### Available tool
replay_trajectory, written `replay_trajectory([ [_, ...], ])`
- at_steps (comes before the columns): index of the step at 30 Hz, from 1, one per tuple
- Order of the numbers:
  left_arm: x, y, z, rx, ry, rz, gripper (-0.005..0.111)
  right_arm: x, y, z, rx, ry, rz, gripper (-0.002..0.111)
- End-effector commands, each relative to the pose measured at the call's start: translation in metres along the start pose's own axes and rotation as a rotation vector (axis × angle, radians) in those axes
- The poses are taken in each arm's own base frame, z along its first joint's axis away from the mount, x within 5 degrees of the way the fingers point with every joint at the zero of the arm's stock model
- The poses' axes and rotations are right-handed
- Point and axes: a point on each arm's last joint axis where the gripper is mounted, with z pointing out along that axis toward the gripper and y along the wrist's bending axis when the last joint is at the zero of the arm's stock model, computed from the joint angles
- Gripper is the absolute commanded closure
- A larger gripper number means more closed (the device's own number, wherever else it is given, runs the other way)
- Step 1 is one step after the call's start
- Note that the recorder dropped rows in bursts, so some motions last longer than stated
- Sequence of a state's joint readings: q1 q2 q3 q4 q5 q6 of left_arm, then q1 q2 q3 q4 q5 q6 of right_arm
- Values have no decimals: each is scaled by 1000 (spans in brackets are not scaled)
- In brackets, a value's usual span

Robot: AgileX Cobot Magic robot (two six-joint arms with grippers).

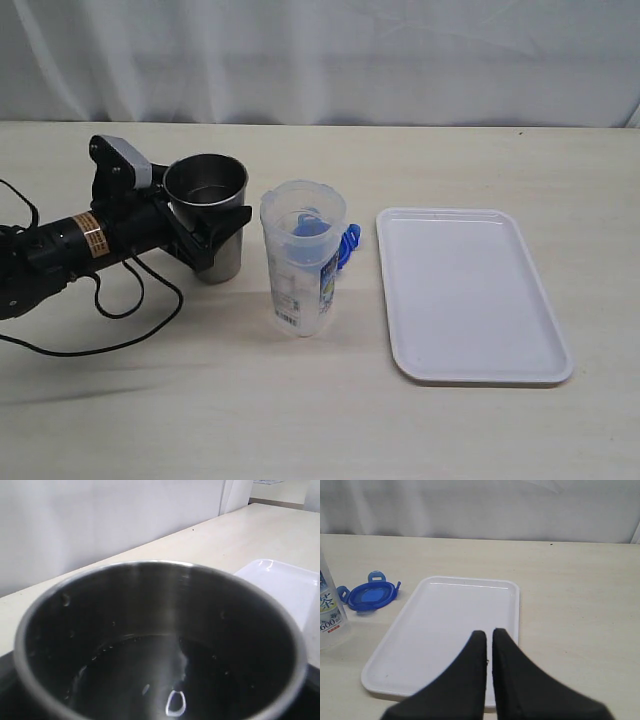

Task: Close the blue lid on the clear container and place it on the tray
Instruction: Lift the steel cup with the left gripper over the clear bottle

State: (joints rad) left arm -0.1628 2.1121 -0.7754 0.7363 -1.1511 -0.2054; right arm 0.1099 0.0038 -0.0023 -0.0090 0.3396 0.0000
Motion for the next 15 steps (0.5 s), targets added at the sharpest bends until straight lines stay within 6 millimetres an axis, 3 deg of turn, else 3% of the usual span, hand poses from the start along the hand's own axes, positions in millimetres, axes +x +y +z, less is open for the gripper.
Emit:
replay_trajectory([
  [1,-20,4,3,-1,-111,12,107,1,0,0,4,0,3,104],
  [7,-38,6,2,-3,-155,6,107,1,0,0,4,0,3,104],
  [15,-78,7,-4,-7,-249,49,107,1,0,0,4,0,3,104],
])
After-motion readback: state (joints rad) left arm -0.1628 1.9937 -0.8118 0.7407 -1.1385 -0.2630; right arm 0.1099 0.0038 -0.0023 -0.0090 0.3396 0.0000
